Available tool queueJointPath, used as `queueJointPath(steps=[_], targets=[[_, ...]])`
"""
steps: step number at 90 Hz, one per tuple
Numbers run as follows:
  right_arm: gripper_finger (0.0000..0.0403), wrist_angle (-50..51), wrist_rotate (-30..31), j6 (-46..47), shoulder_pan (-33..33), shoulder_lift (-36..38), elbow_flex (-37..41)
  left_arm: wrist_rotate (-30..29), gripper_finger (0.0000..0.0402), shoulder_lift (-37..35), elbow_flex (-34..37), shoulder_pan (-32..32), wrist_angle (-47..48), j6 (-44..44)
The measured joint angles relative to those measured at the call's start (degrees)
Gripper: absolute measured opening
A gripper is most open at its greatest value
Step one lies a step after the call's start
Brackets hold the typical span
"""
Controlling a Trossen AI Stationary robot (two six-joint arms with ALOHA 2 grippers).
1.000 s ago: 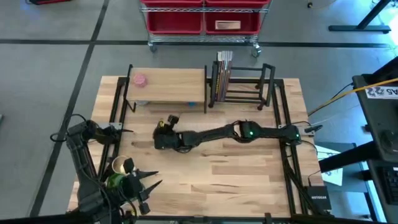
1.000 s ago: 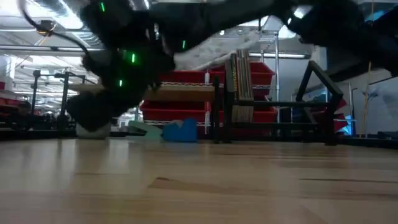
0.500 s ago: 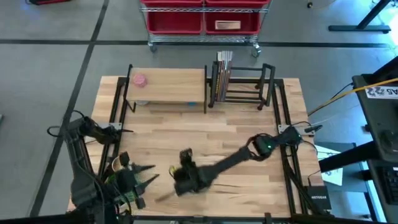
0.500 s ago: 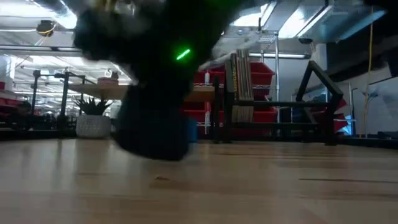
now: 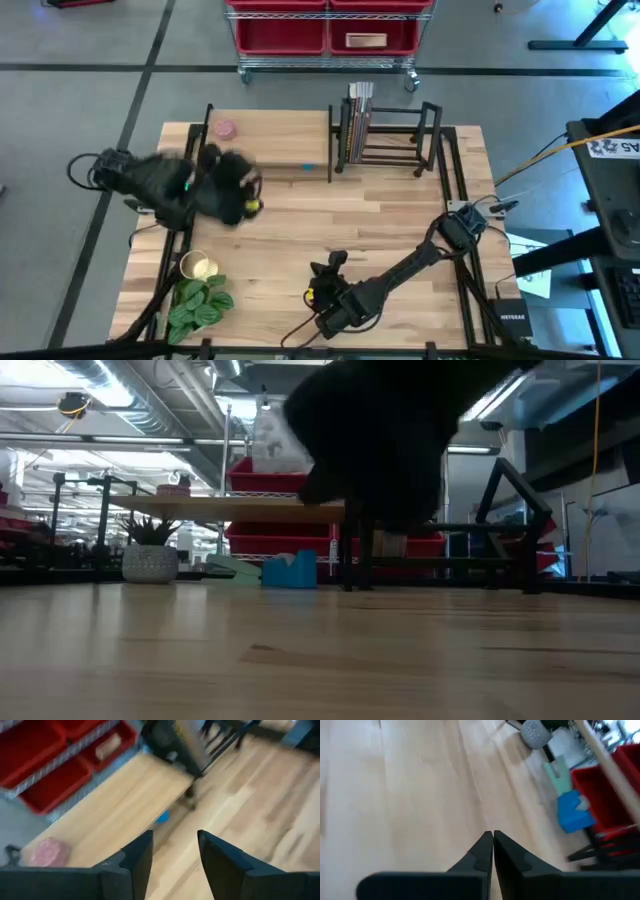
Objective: Stock shelves
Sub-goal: Remove the red scented candle from under the shelf
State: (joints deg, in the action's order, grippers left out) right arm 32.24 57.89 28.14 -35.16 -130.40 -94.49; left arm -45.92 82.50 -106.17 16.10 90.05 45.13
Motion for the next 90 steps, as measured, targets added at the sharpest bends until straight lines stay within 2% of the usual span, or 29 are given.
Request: queueJointPath(steps=[9,18,38,52,72,90], targets=[[0.0000,-9.40,-0.70,0.00,-0.65,-0.03,3.49,8.66,0.0180,-0.66,0.00,-10.58,-0.03,-6.96],[0.0000,-14.18,-2.44,-0.24,-0.69,-0.03,5.86,13.80,0.0217,-0.57,0.00,-19.87,-0.03,-10.61],[0.0000,-16.31,-4.98,0.08,-0.55,-0.03,7.14,16.46,0.0289,0.13,1.10,-37.82,-0.06,-14.71],[0.0000,-16.27,-5.02,0.71,-1.30,-0.03,7.14,24.13,0.0303,0.13,6.57,-49.61,-0.13,-17.09],[0.0000,-16.14,-4.68,1.92,-1.61,-0.03,7.12,26.80,0.0304,0.22,17.90,-59.62,-6.53,-22.13],[0.0000,-16.12,-4.55,1.97,-1.52,-0.05,7.12,29.38,0.0304,0.52,23.37,-65.09,-13.93,-26.68]])
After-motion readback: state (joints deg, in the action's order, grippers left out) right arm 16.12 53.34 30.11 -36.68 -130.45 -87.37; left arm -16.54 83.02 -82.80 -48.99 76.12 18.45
